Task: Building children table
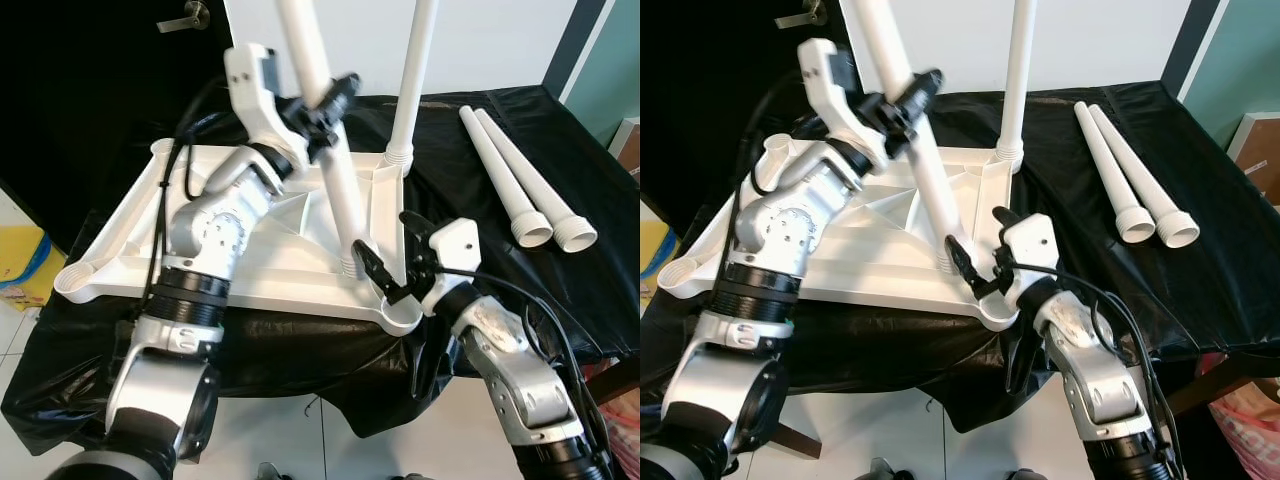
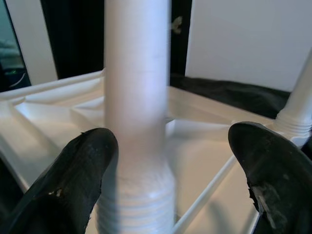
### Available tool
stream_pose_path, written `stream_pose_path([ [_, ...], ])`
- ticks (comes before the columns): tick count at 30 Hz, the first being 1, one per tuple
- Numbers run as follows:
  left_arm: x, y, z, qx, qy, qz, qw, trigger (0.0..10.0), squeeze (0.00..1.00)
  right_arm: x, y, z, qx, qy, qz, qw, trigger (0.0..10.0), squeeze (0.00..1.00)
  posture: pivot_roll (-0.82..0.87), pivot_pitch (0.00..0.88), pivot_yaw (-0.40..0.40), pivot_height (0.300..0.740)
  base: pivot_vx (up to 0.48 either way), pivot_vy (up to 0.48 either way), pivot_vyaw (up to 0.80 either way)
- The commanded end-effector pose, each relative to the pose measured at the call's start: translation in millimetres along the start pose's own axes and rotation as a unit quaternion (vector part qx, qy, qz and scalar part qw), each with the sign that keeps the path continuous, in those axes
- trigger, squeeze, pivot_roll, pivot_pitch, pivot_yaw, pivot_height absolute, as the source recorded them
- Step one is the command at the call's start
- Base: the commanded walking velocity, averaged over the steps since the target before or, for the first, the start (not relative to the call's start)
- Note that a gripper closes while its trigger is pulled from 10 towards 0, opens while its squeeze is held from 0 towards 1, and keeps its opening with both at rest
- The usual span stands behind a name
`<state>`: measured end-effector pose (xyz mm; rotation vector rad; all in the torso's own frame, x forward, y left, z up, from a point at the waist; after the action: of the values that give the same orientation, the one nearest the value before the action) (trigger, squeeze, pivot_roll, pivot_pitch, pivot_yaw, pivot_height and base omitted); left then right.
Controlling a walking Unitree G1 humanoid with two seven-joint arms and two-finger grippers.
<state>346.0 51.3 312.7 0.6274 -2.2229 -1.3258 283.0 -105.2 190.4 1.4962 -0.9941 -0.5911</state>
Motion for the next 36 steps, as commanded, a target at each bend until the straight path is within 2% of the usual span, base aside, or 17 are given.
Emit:
stream_pose_path([
  [1, 26.8, 3, 1.8, 0.01, -0.145, -0.032, 0.989, 10.0, 0.0, -0.4, -4, -4.1, -0.023, 0.002, 0.002, 1.0, 10.0, 0.0, -0.13, 0.091, 0.043, 0.74, 0.0, 0.0, 0.0],
  [2, 26.8, 3, 1.8, 0.01, -0.145, -0.032, 0.989, 10.0, 0.0, -0.4, -4, -4.1, -0.023, 0.002, 0.002, 1.0, 10.0, 0.0, -0.13, 0.091, 0.043, 0.74, 0.0, 0.0, 0.0],
  [5, 44.5, -6, 2.0, 0.007, -0.158, -0.047, 0.986, 10.0, 0.0, -1.3, -4, -15.8, -0.041, 0.005, -0.007, 0.999, 10.0, 0.0, -0.12, 0.089, 0.042, 0.74, 0.0, 0.0, 0.0],
  [6, 44.5, -6, 2.0, 0.007, -0.158, -0.047, 0.986, 10.0, 0.0, -1.3, -4, -15.8, -0.041, 0.005, -0.007, 0.999, 10.0, 0.0, -0.12, 0.089, 0.042, 0.74, 0.0, 0.0, 0.0],
  [8, 54.4, -8, 1.8, 0.011, -0.167, -0.048, 0.985, 10.0, 0.0, -1.4, -6, -22.4, -0.05, 0.003, -0.008, 0.999, 10.0, 0.0, -0.12, 0.083, 0.044, 0.74, 0.0, 0.0, 0.0],
  [15, 68.9, -14, 1.5, 0.016, -0.176, -0.052, 0.983, 10.0, 0.0, -5.0, -5, -35.9, -0.063, 0.009, -0.005, 0.998, 10.0, 0.0, -0.11, 0.079, 0.042, 0.74, 0.0, 0.0, 0.0],
  [26, 76.9, -13, -1.0, 0.027, -0.183, -0.048, 0.982, 10.0, 0.0, -12.7, -5, -39.6, -0.072, 0.021, -0.015, 0.997, 10.0, 0.0, -0.12, 0.084, 0.042, 0.74, 0.0, 0.0, 0.0],
  [27, 77.3, -13, -1.3, 0.028, -0.183, -0.048, 0.981, 10.0, 0.0, -13.5, -6, -39.5, -0.072, 0.021, -0.016, 0.997, 8.7, 0.0, -0.13, 0.083, 0.043, 0.74, 0.0, 0.0, 0.0],
  [28, 77.8, -13, -1.4, 0.029, -0.184, -0.048, 0.981, 10.0, 0.0, -14.0, -6, -39.4, -0.072, 0.02, -0.018, 0.997, 5.5, 0.0, -0.13, 0.083, 0.043, 0.74, 0.0, 0.0, 0.0],
  [29, 78.3, -12, -1.6, 0.03, -0.185, -0.047, 0.981, 10.0, 0.0, -15.0, -6, -39.0, -0.071, 0.019, -0.023, 0.997, 0.0, 0.0, -0.13, 0.083, 0.044, 0.74, 0.0, 0.0, 0.0],
  [36, 79.5, -12, -2.7, 0.034, -0.187, -0.047, 0.981, 10.0, 0.0, -15.1, -7, -38.6, -0.072, 0.01, -0.038, 0.997, 0.0, 0.0, -0.13, 0.082, 0.047, 0.74, 0.0, 0.0, 0.0],
])
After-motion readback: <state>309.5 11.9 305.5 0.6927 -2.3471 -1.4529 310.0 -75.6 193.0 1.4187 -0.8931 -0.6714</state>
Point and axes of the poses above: a point about 5 cm out from each wrist's last joint towards the gripper, its own z axis pointing back from the gripper into the wrist, its own y axis along the axis of the wrist's last joint, x = y × z, the point moved 1 cm from there along -z, pointing out of the wrist towards the gripper
